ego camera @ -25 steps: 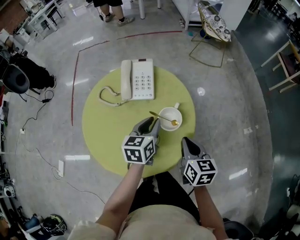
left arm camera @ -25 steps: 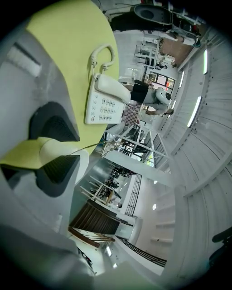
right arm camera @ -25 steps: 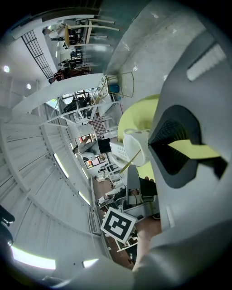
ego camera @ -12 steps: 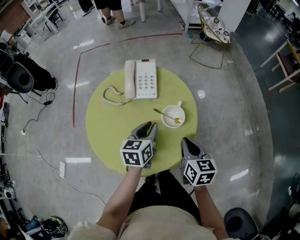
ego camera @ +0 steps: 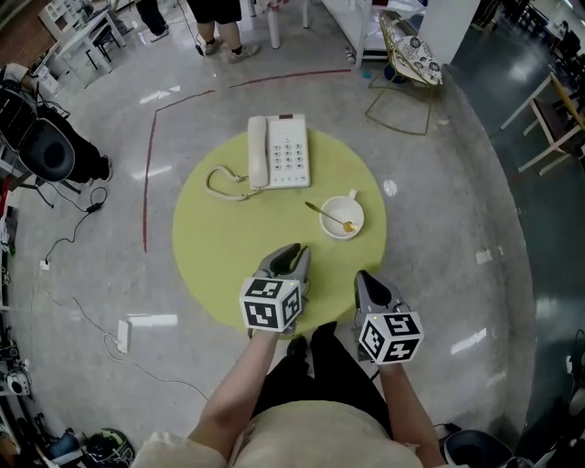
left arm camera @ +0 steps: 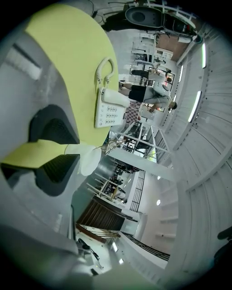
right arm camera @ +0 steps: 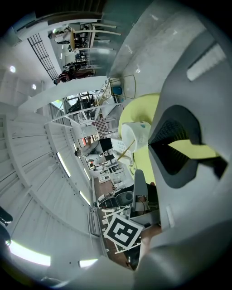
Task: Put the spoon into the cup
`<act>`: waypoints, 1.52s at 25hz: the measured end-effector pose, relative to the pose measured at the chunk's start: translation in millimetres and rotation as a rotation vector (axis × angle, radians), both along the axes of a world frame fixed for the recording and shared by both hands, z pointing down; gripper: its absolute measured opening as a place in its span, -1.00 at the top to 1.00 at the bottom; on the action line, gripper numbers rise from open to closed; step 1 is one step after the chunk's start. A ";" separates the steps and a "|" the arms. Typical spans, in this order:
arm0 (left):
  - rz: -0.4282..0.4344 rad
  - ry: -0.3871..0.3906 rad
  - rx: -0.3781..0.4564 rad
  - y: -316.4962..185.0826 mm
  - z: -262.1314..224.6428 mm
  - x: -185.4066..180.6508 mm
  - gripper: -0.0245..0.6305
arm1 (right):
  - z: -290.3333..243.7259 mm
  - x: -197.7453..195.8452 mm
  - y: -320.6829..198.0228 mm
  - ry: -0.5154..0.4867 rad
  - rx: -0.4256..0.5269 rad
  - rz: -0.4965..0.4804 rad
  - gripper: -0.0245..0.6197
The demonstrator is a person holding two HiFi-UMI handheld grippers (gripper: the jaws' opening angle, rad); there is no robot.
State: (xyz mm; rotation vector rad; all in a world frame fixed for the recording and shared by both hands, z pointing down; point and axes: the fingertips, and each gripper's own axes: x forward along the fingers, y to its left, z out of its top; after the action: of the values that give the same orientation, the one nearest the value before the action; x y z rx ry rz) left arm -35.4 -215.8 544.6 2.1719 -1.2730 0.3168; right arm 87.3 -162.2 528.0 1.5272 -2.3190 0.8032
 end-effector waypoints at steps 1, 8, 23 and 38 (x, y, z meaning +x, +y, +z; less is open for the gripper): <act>0.006 -0.003 0.003 3.6 -0.8 -0.1 0.70 | -0.5 -0.4 2.9 0.001 0.002 0.003 0.92; 0.027 -0.013 0.020 26.0 -7.3 -6.3 0.78 | -7.7 -3.6 22.0 0.001 0.022 0.027 0.92; 0.076 -0.040 0.060 59.1 -22.0 -20.4 0.86 | -21.4 -8.2 50.8 0.042 0.062 0.068 0.92; 0.120 -0.050 0.100 85.9 -35.1 -33.5 0.92 | -32.9 -14.0 73.7 0.046 0.088 0.103 0.92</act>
State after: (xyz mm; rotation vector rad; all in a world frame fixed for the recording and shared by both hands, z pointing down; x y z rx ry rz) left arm -68.9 -129.8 509.5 2.3438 -1.2116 0.3651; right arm 73.2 -88.5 495.2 1.6959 -2.2871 0.6903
